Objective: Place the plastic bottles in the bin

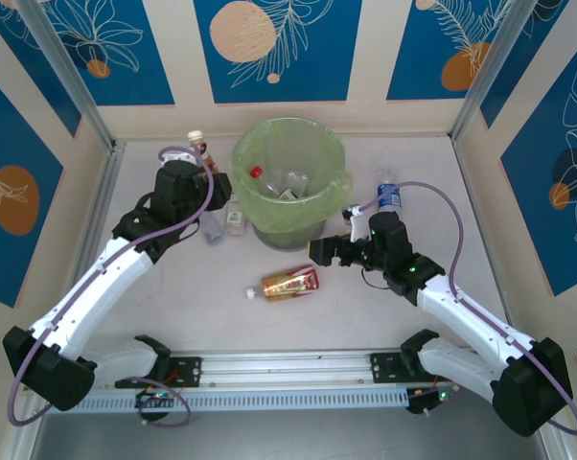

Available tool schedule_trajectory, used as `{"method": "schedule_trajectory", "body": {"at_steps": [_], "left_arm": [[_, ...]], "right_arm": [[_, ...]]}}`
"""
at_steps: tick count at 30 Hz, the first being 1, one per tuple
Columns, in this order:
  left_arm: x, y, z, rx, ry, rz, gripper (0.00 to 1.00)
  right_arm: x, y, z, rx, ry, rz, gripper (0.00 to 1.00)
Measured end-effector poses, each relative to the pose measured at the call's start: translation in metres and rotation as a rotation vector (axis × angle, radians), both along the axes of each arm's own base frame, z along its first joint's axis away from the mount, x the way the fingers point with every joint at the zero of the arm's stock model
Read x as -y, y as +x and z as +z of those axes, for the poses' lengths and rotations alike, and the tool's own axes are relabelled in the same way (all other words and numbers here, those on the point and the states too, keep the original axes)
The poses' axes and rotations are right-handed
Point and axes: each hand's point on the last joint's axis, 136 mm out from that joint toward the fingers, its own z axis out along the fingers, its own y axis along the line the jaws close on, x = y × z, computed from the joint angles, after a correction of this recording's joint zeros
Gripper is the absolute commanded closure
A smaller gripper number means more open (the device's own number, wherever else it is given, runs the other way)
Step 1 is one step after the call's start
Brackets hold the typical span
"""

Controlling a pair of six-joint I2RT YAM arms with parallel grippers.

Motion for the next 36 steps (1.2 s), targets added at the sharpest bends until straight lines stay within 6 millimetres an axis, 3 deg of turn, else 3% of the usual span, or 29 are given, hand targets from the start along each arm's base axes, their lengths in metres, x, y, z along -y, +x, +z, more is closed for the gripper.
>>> {"method": "schedule_trajectory", "body": {"at_steps": [7,12,23,28,36], "left_arm": [[0.039,0.027,0.058,0.166,-0.035,-0.158,0.42],[0.067,0.046,0.074,0.222,-0.025,-0.262,0.42],[0.121,0.086,0.051,0.154,0.025,-0.449,0.42],[0.135,0.095,0.039,0.139,0.15,-0.521,0.42],[0.141,0.106,0.011,0.163,0.441,-0.636,0.41]], "right_arm": [[0.002,0.001,0.0,0.002,-0.006,-0.011,0.0],[0.005,0.001,0.001,0.008,-0.011,-0.026,0.0],[0.014,0.0,0.002,0.012,-0.033,-0.068,0.0],[0.018,-0.001,-0.005,-0.011,-0.056,-0.08,0.0],[0.021,-0.004,-0.009,-0.028,-0.075,-0.089,0.0]]}}
